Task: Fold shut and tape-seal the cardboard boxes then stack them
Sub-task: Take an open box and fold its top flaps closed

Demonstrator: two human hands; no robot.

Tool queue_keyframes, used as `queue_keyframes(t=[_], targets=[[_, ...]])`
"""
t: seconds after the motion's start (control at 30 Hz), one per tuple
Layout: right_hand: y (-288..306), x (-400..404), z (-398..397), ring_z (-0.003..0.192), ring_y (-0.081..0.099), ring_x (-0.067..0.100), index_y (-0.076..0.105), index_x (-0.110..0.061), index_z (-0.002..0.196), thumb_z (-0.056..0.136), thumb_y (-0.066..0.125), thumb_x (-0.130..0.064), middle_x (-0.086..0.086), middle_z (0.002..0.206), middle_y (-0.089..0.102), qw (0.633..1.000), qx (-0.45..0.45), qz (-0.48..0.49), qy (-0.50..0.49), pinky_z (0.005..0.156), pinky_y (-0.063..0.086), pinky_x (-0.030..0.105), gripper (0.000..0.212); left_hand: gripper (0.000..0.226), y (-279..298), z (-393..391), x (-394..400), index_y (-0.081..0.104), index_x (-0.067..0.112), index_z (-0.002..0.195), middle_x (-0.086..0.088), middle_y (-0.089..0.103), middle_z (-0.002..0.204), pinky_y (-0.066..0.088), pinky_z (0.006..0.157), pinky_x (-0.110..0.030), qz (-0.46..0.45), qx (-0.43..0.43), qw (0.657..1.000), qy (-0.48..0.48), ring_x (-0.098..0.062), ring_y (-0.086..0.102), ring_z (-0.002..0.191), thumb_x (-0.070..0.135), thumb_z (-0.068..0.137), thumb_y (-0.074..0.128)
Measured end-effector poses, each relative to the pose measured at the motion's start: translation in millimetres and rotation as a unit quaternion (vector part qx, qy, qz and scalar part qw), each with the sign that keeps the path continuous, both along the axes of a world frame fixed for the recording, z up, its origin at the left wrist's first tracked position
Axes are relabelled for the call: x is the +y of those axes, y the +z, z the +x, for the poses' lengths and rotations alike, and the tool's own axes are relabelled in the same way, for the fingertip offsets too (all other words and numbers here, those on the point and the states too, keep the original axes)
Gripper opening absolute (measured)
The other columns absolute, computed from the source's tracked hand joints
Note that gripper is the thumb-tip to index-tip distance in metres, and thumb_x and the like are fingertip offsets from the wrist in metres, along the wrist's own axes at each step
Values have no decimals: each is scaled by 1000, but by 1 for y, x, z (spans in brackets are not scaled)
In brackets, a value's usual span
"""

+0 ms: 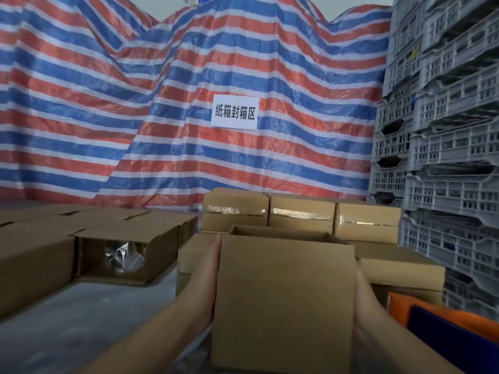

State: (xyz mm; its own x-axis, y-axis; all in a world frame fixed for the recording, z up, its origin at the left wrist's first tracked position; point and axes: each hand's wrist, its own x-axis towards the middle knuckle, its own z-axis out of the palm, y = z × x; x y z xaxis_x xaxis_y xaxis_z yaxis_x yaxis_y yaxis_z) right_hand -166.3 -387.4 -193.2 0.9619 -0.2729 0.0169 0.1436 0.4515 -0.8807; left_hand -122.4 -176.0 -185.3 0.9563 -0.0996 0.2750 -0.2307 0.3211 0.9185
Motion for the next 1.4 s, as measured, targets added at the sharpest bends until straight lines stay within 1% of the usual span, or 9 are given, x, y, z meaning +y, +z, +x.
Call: queue_keyframes(t=[0.1, 0.27, 0.37, 0.47, 0.67, 1.0, 1.2, 1.3, 1.4], targets=[[-1, 3, -6, 36, 49, 11, 57, -11, 66, 102, 42, -39, -2, 48, 53, 1000, 3, -5, -4, 53, 39, 29, 48, 51, -7, -11, 4, 74, 15, 72, -10, 73, 75, 50, 63, -33, -7, 11, 1000, -28, -16, 69, 59, 40, 102, 42], [-3, 4, -11, 38, 49, 11, 61, -11, 63, 101, 43, -40, -1, 49, 53, 1000, -25, -11, 10, 56, 39, 31, 50, 55, -4, -16, 5, 79, 21, 72, -9, 75, 82, 49, 70, -36, -14, 4, 998, -56, -17, 72, 69, 44, 101, 39], [1, 4, -12, 38, 52, 11, 66, -12, 55, 101, 40, -41, -1, 48, 55, 998, -45, -35, 18, 50, 46, 28, 60, 50, 2, -19, 8, 75, 16, 98, -13, 75, 97, 52, 81, -40, -11, 20, 998, -66, -23, 73, 86, 49, 101, 37], [3, 5, -12, 38, 56, 12, 68, -13, 50, 102, 39, -43, 0, 49, 58, 997, -56, -49, 17, 56, 43, 32, 67, 52, 4, -18, 10, 69, 14, 117, -15, 72, 110, 47, 100, -45, -12, 31, 996, -81, -30, 67, 106, 50, 102, 35], [4, 2, -11, 43, 60, 12, 72, -18, 46, 103, 35, -48, 0, 51, 62, 995, -63, -74, 24, 55, 45, 30, 74, 49, 2, -16, 12, 81, 22, 80, -8, 75, 90, 50, 73, -34, -9, 20, 994, -107, -17, 72, 77, 45, 100, 42], [2, 3, -10, 43, 59, 12, 71, -16, 50, 103, 38, -44, 1, 52, 61, 995, -65, -75, 28, 44, 50, 24, 68, 21, 1, -12, 16, 79, 26, 65, 0, 71, 69, 52, 51, -23, 29, 14, 986, -165, -12, 68, 59, 42, 67, 65], [-2, -2, -6, 50, 65, 15, 76, -17, 56, 102, 39, -46, 2, 60, 67, 994, -78, -81, 12, 62, 46, 34, 66, 26, -1, -9, 16, 77, 22, 82, -3, 71, 70, 52, 49, -24, 26, 29, 985, -167, -15, 69, 59, 40, 68, 64], [-2, -3, -4, 54, 68, 17, 77, -15, 61, 101, 41, -46, 6, 65, 70, 994, -81, -74, 9, 66, 46, 36, 63, 40, -1, -7, 15, 68, 18, 101, -4, 73, 74, 53, 50, -25, 32, 34, 988, -149, -16, 70, 61, 40, 68, 64], [-1, -4, -4, 56, 69, 18, 78, -13, 67, 102, 40, -49, 6, 66, 70, 993, -88, -71, 26, 65, 48, 35, 63, 43, -2, -6, 14, 69, 18, 101, -5, 74, 79, 52, 59, -30, 44, 32, 990, -132, -17, 71, 66, 44, 68, 64]])
